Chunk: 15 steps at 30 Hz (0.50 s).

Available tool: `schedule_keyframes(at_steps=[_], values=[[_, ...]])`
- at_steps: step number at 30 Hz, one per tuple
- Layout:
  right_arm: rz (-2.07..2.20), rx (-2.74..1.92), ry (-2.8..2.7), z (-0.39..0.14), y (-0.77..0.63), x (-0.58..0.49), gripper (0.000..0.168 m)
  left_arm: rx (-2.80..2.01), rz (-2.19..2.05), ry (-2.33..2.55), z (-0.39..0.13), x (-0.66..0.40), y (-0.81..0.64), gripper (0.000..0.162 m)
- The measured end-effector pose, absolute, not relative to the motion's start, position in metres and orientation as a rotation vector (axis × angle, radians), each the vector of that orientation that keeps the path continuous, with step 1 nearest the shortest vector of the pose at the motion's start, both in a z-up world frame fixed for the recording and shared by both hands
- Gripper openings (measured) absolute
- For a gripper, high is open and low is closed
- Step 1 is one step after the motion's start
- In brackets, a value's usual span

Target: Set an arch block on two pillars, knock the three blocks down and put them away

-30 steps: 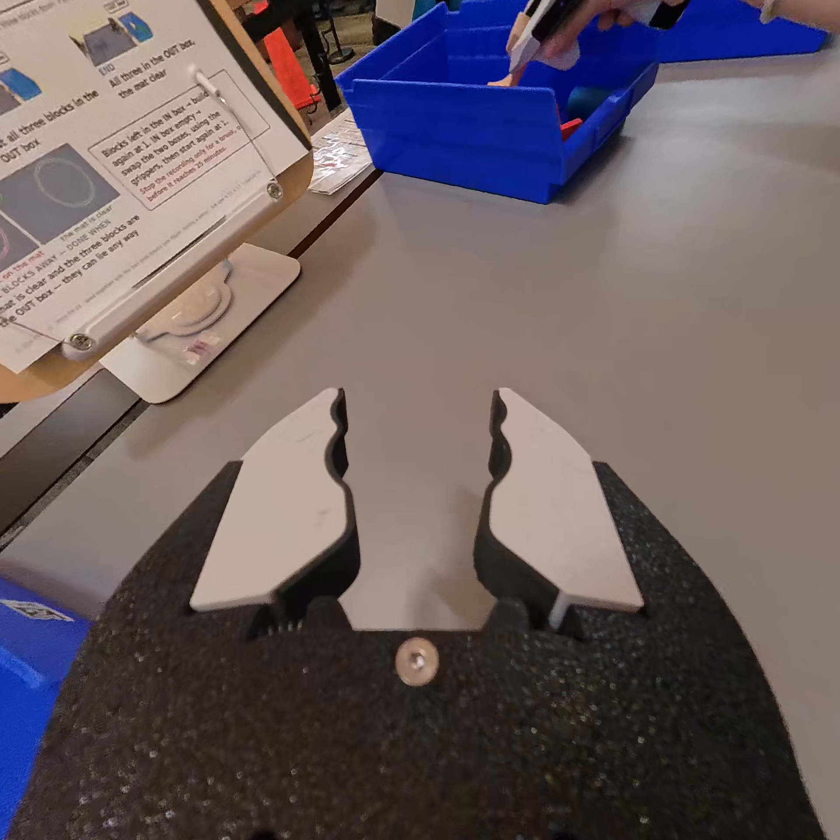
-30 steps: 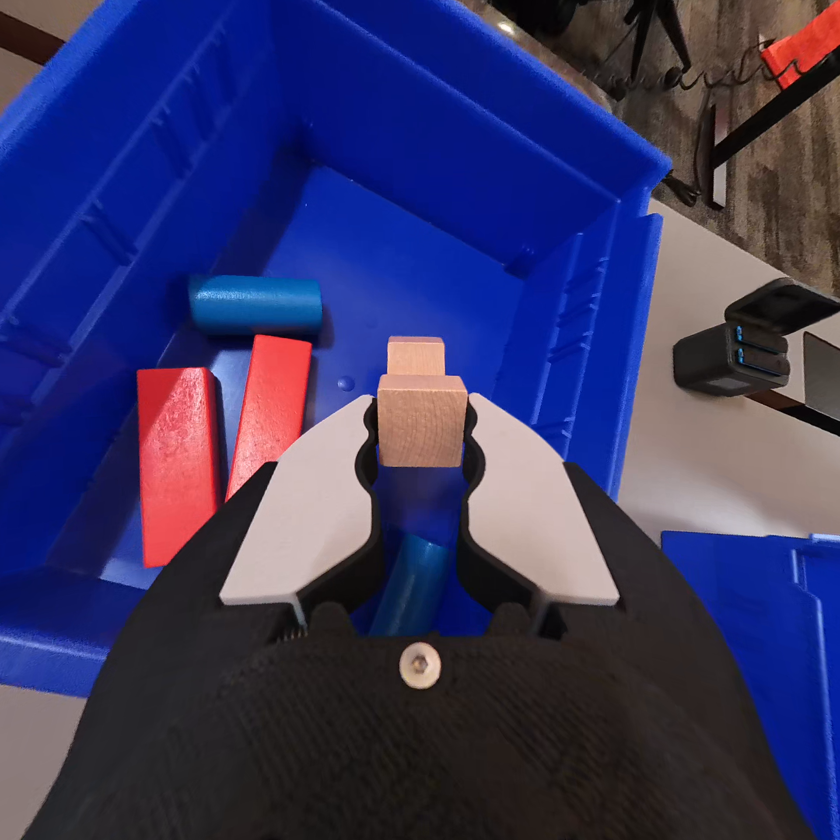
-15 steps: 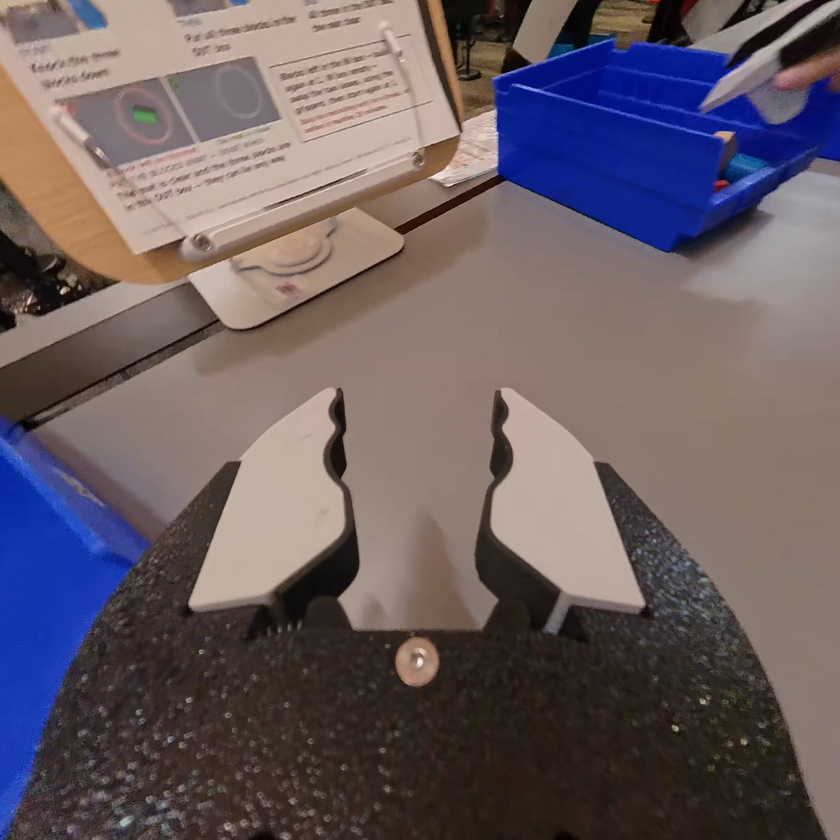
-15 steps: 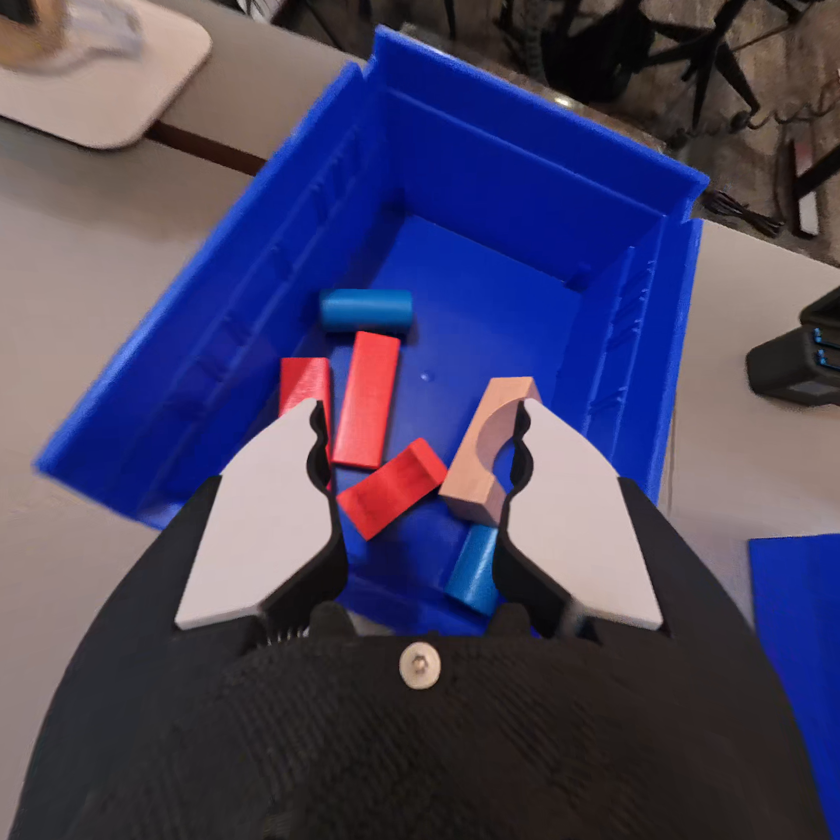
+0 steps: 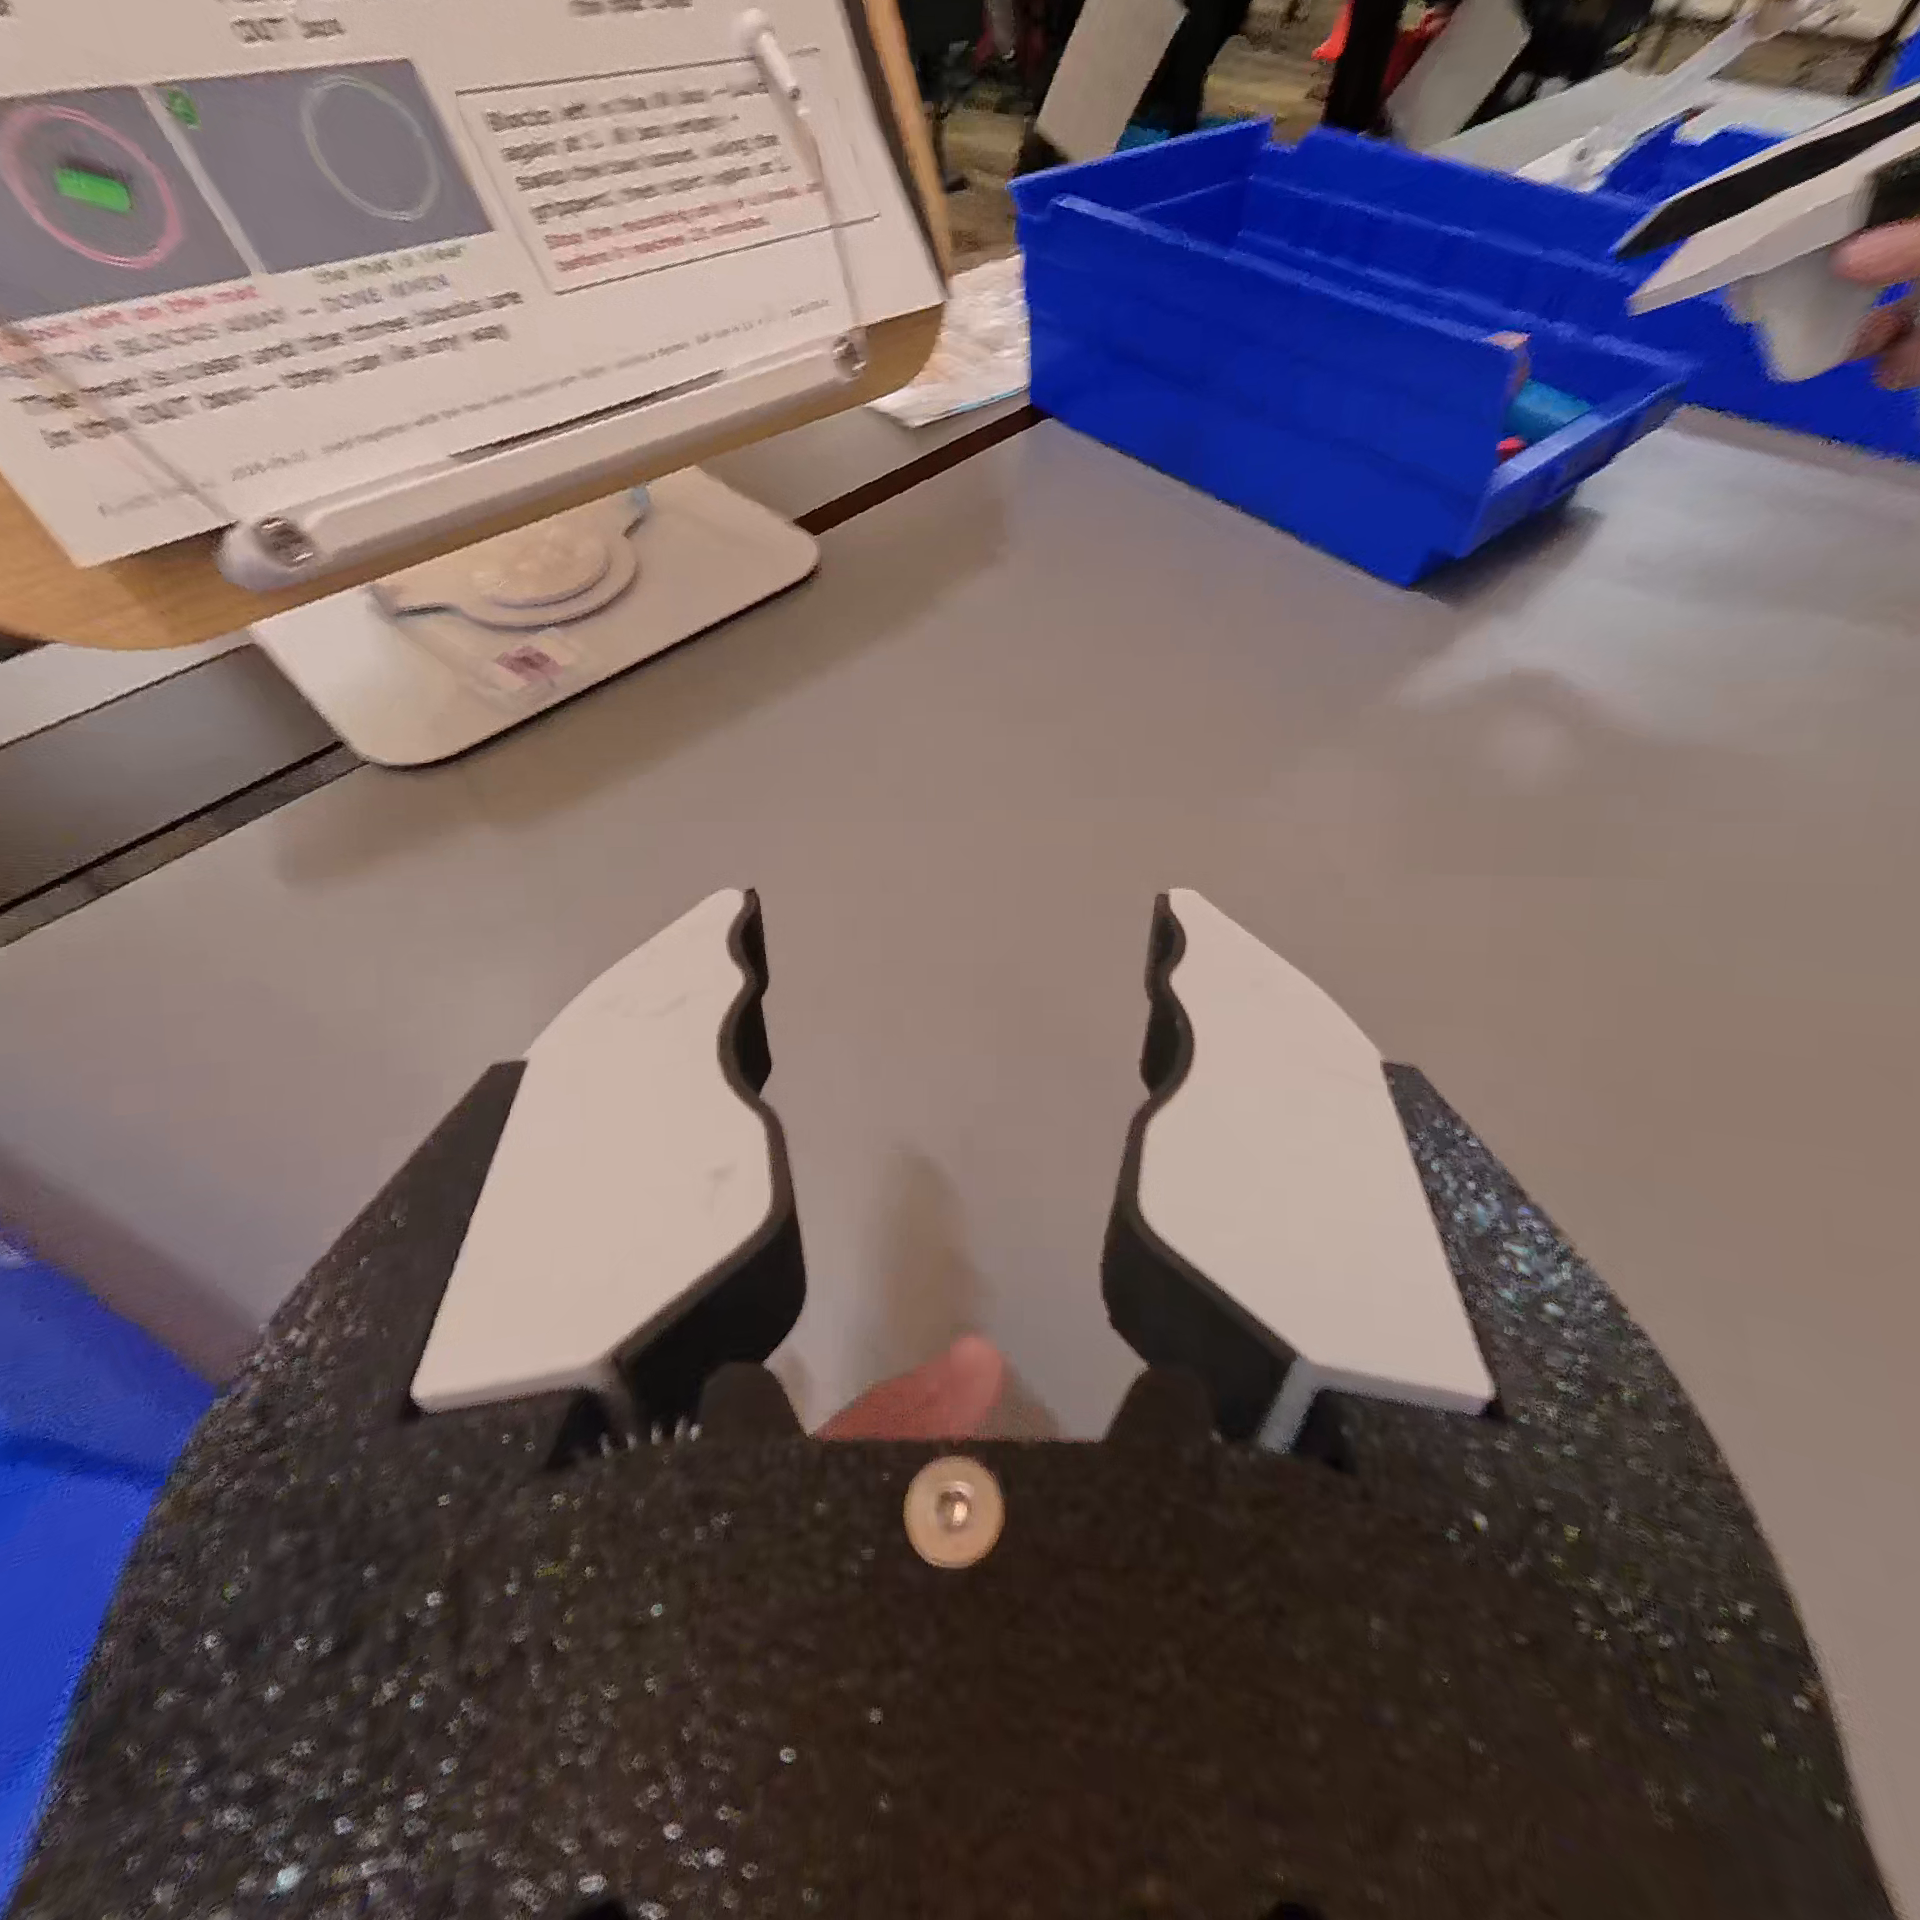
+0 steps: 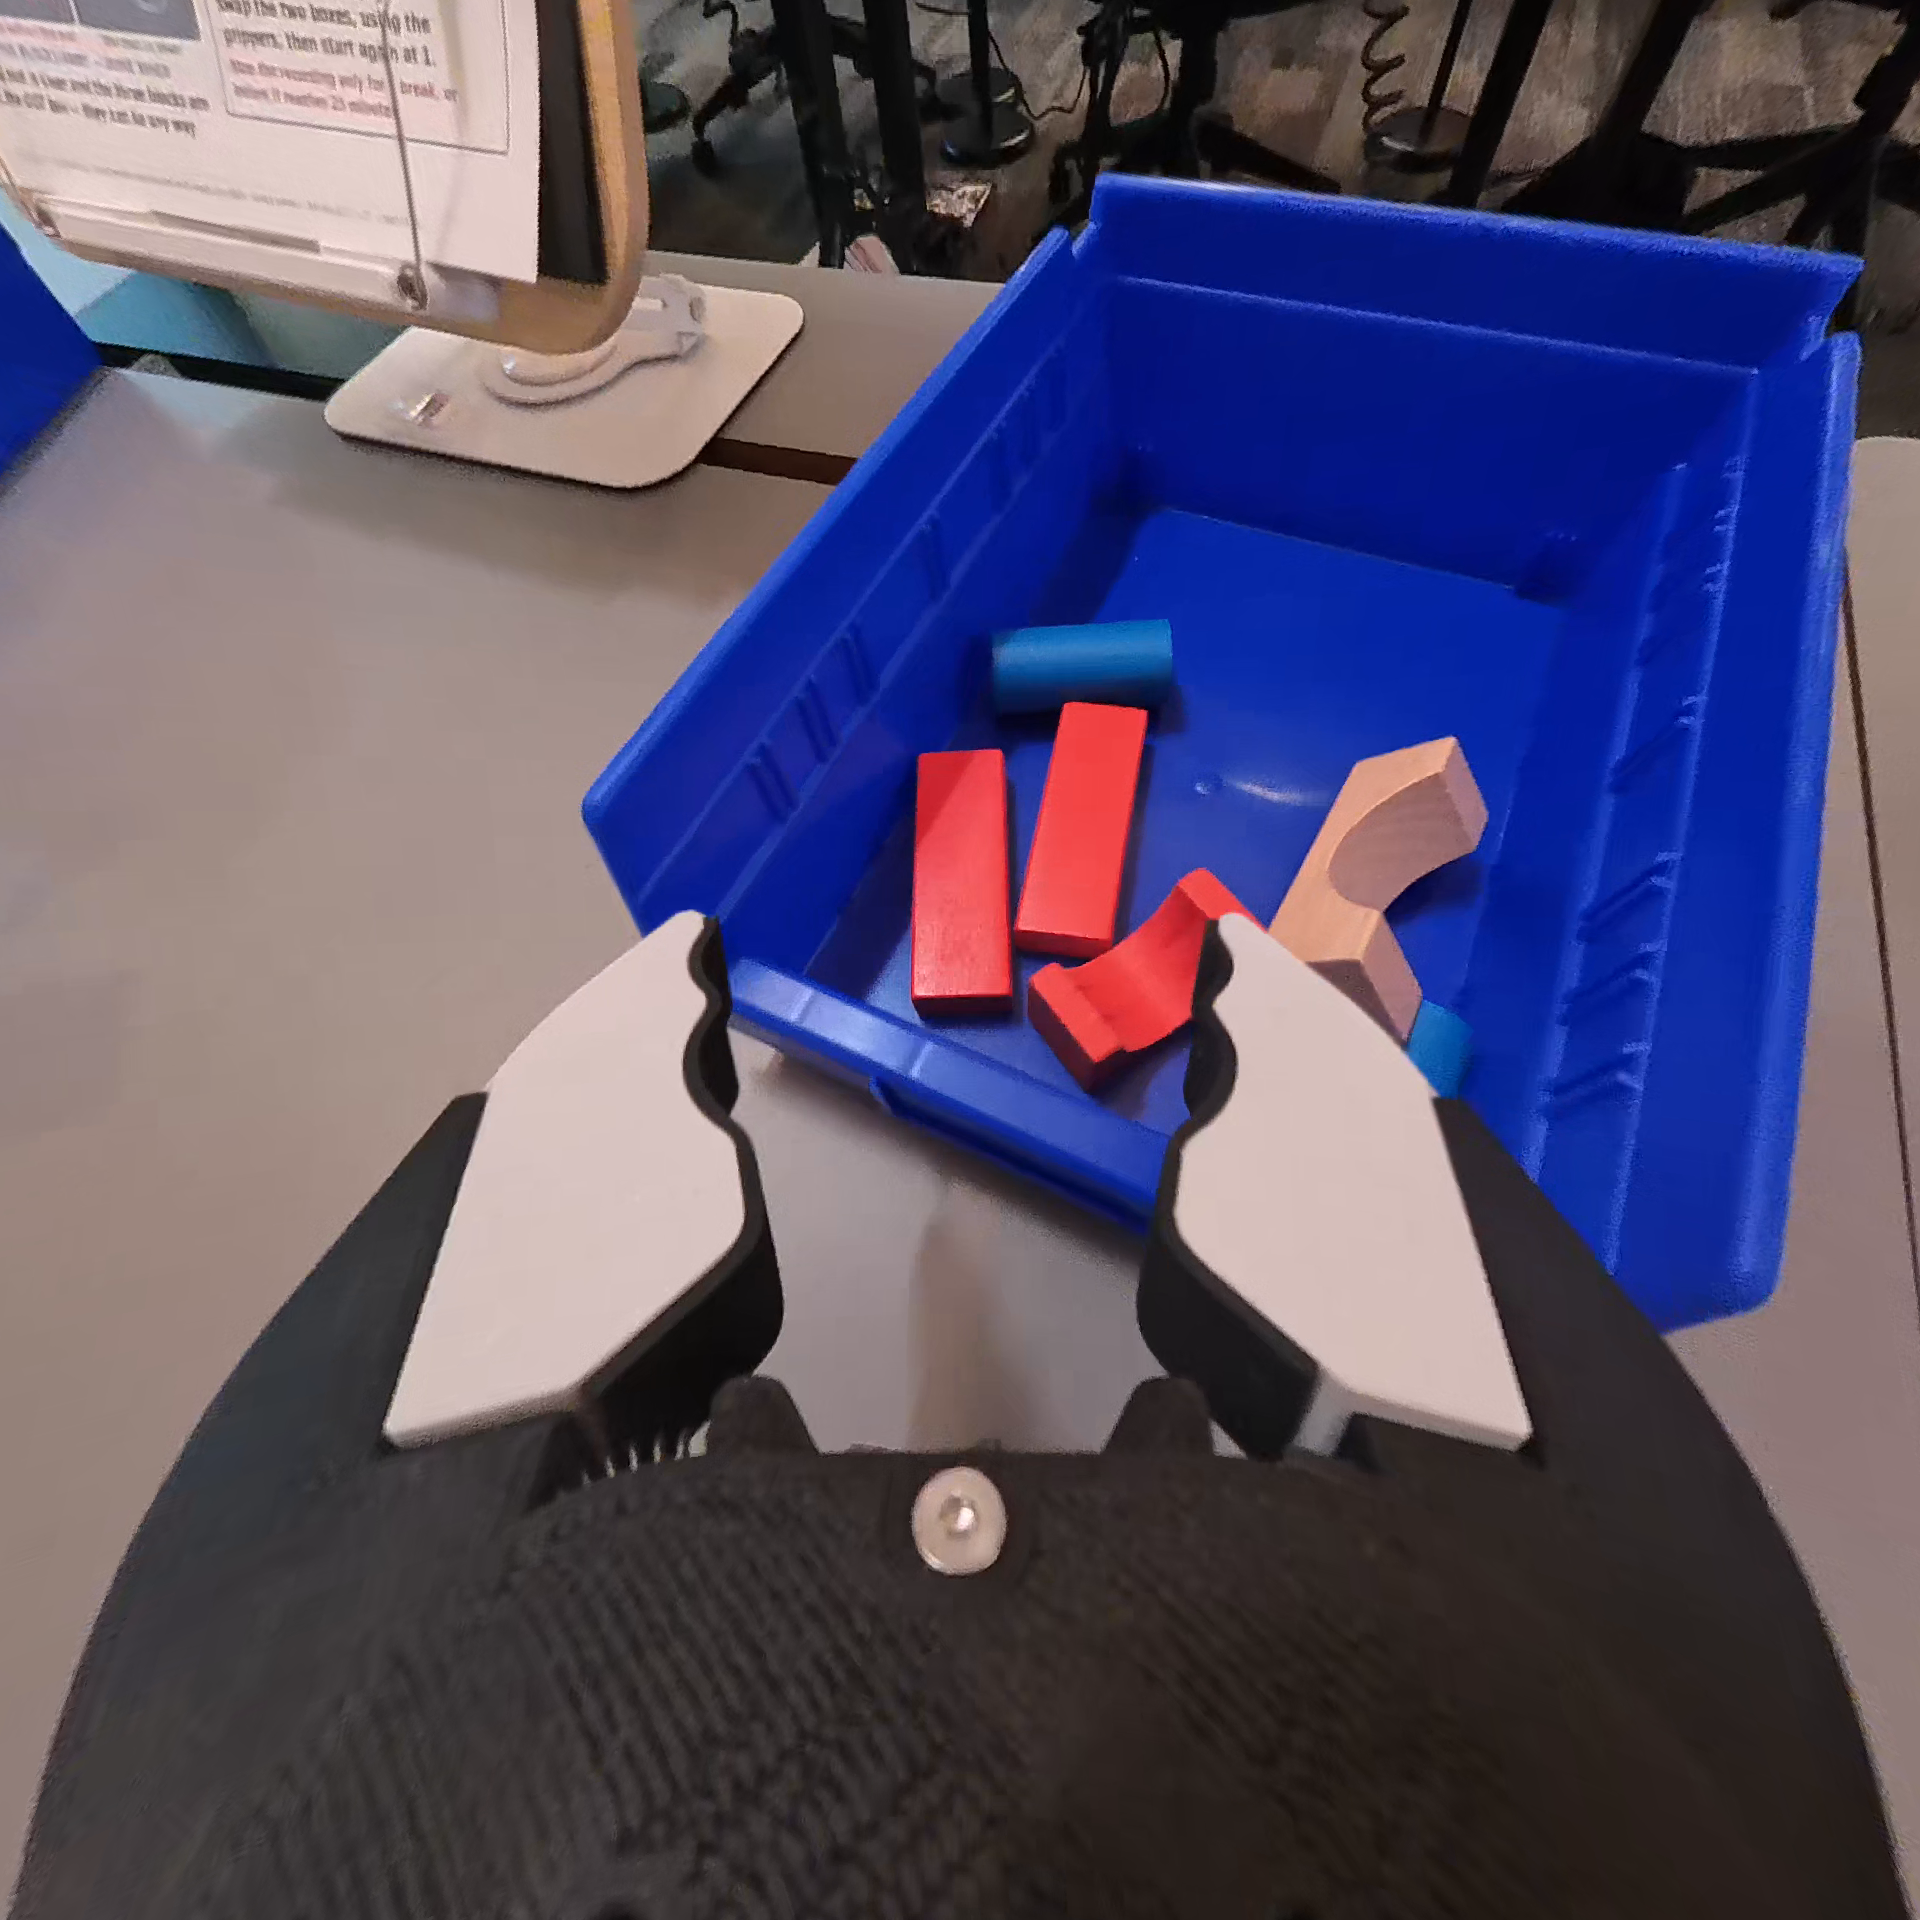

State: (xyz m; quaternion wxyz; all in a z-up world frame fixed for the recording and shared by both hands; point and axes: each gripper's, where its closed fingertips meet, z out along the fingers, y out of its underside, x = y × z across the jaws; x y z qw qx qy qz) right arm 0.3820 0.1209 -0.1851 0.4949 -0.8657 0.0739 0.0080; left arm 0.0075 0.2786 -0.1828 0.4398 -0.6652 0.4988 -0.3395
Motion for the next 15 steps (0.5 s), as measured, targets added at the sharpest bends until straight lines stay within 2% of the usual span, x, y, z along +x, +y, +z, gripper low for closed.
schedule_keyframes(at_steps=[5, 15], values=[[-0.015, -2.118, 0.191, -0.191, 0.107, 0.386, 0.085, -1.721, -0.728, 1.204, -0.201, -0.018, 0.311, 0.067], [-0.001, -2.108, 0.226, -0.202, 0.099, 0.384, 0.082, -1.678, -0.791, 1.141, -0.199, -0.034, 0.330, 0.055]])
